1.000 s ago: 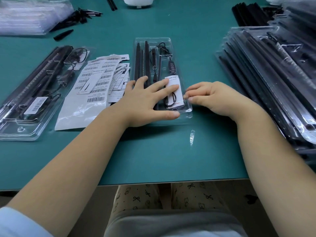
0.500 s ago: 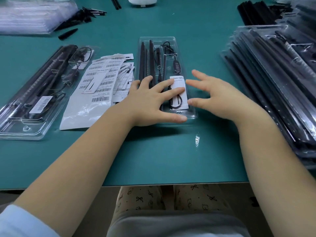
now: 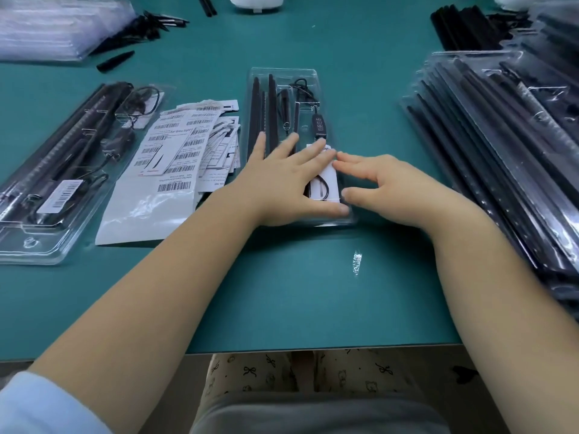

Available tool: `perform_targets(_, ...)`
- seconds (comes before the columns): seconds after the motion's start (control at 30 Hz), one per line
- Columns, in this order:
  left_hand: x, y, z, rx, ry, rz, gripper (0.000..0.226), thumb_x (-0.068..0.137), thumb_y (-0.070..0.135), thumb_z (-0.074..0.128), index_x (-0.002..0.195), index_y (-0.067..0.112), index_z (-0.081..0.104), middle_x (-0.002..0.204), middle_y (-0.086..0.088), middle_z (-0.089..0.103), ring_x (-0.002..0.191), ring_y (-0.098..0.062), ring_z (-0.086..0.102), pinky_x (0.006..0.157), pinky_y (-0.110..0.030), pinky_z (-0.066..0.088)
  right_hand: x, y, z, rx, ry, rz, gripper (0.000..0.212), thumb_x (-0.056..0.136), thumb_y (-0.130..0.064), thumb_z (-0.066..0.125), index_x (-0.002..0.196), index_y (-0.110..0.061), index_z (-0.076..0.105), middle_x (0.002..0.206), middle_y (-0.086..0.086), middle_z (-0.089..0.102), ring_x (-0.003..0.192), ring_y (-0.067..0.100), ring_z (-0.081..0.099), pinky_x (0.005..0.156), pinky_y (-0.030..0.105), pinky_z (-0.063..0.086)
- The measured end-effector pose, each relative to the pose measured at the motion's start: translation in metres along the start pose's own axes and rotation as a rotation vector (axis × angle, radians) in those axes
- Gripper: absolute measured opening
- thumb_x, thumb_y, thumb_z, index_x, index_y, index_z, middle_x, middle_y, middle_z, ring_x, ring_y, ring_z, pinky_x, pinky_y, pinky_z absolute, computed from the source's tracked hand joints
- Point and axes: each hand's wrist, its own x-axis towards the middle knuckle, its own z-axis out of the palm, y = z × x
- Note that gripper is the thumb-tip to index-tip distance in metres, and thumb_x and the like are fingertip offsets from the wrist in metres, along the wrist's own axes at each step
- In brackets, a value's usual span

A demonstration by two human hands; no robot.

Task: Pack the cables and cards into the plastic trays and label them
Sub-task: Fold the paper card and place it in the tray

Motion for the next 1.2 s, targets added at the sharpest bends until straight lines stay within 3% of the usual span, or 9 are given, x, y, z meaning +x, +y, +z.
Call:
perform_targets(0.1, 0.002, -0.004, -0.003, -0.045, -0.088, 0.014, 0.107, 0.06, 0.095, 0.02, 0.149, 0.041, -0.006, 0.157, 0.02, -0.008, 0.147, -0.015, -0.01, 0.114, -0.056, -0.011, -0.001, -0.003, -0.001, -0.009, -0.038, 0.006, 0.056, 0.094, -0.022, 0.052, 0.146, -0.034, 0.034, 0.153, -0.025, 0.022, 0.141, -0.002, 0.018, 0.105, 0.015, 0.016)
perform_targets(0.2, 0.0, -0.002, -0.005, -0.031, -0.092, 0.019, 0.103, 0.064, 0.09, 0.021, 0.15, 0.039, -0.006, 0.158, 0.02, -0.009, 0.147, -0.015, -0.01, 0.115, -0.056, -0.008, -0.001, -0.01, 0.001, -0.101, 0.001, 0.062, 0.055, 0.094, -0.024, 0.053, 0.145, -0.033, 0.035, 0.152, -0.013, 0.032, 0.138, 0.014, 0.031, 0.111, 0.032, 0.027)
perform_targets(0.27, -0.002, -0.001, -0.006, -0.054, -0.092, 0.005, 0.094, 0.069, 0.085, 0.018, 0.15, 0.04, -0.003, 0.157, 0.021, -0.008, 0.146, -0.013, -0.009, 0.115, -0.055, -0.008, -0.003, -0.015, 0.004, -0.108, 0.077, 0.216, 0.046, 0.091, -0.032, 0.057, 0.136, -0.024, 0.047, 0.136, 0.003, 0.049, 0.118, 0.024, 0.049, 0.093, 0.034, 0.041)
perform_targets(0.33, -0.002, -0.002, -0.006, -0.137, -0.08, -0.022, 0.071, 0.087, 0.069, 0.016, 0.15, 0.041, -0.001, 0.157, 0.023, -0.005, 0.146, -0.011, -0.009, 0.116, -0.052, -0.009, -0.008, -0.022, 0.011, -0.16, 0.148, 0.299, 0.03, 0.092, -0.034, 0.054, 0.098, -0.006, 0.062, 0.098, 0.012, 0.063, 0.089, 0.03, 0.058, 0.066, 0.032, 0.044)
perform_targets(0.43, -0.001, -0.004, -0.005, -0.199, -0.051, -0.041, 0.049, 0.103, 0.039, 0.012, 0.15, 0.04, 0.001, 0.157, 0.023, 0.0, 0.146, -0.008, -0.007, 0.116, -0.05, -0.01, -0.01, -0.032, 0.02, -0.241, 0.147, 0.297, 0.038, 0.097, -0.021, 0.04, 0.061, -0.008, 0.042, 0.062, 0.006, 0.045, 0.058, 0.023, 0.042, 0.047, 0.026, 0.027)
perform_targets(0.6, -0.001, -0.004, -0.003, -0.222, -0.009, -0.051, 0.048, 0.103, 0.04, 0.012, 0.15, 0.041, 0.006, 0.156, 0.025, 0.001, 0.146, -0.007, -0.004, 0.117, -0.047, -0.008, -0.003, -0.031, 0.01, 0.41, 0.052, 0.453, 0.037, 0.086, -0.041, 0.059, 0.07, -0.008, 0.061, 0.04, -0.003, 0.054, 0.032, 0.011, 0.041, 0.035, 0.014, 0.031)
perform_targets(0.8, -0.002, -0.003, 0.001, -0.301, 0.063, -0.033, 0.047, 0.103, 0.043, 0.016, 0.15, 0.039, 0.013, 0.156, 0.024, 0.007, 0.146, -0.006, 0.001, 0.117, -0.046, -0.006, -0.009, -0.031, 0.005, 0.496, -0.212, 0.441, 0.044, 0.081, -0.052, 0.066, 0.076, -0.008, 0.065, 0.051, 0.001, 0.061, 0.031, 0.006, 0.032, 0.03, 0.014, 0.023)
perform_targets(0.97, -0.005, -0.004, 0.0, -0.36, 0.147, -0.021, 0.048, 0.103, 0.042, 0.018, 0.15, 0.036, 0.018, 0.157, 0.021, 0.011, 0.146, -0.007, 0.004, 0.118, -0.046, -0.003, -0.01, -0.038, 0.011, 0.786, -0.212, 0.532, 0.031, 0.087, -0.039, 0.063, 0.067, -0.015, 0.059, 0.048, -0.002, 0.048, 0.029, 0.004, 0.025, 0.029, 0.011, 0.018)
perform_targets(1.2, -0.006, -0.002, -0.003, -0.411, 0.192, -0.031, 0.047, 0.103, 0.04, 0.02, 0.15, 0.034, 0.021, 0.158, 0.018, 0.012, 0.147, -0.011, 0.004, 0.117, -0.048, -0.005, -0.011, -0.049, 0.016, 0.819, -0.121, 0.613, 0.025, 0.088, -0.031, 0.062, 0.07, -0.013, 0.056, 0.039, -0.008, 0.038, 0.027, 0.003, 0.022, 0.029, 0.013, 0.016)
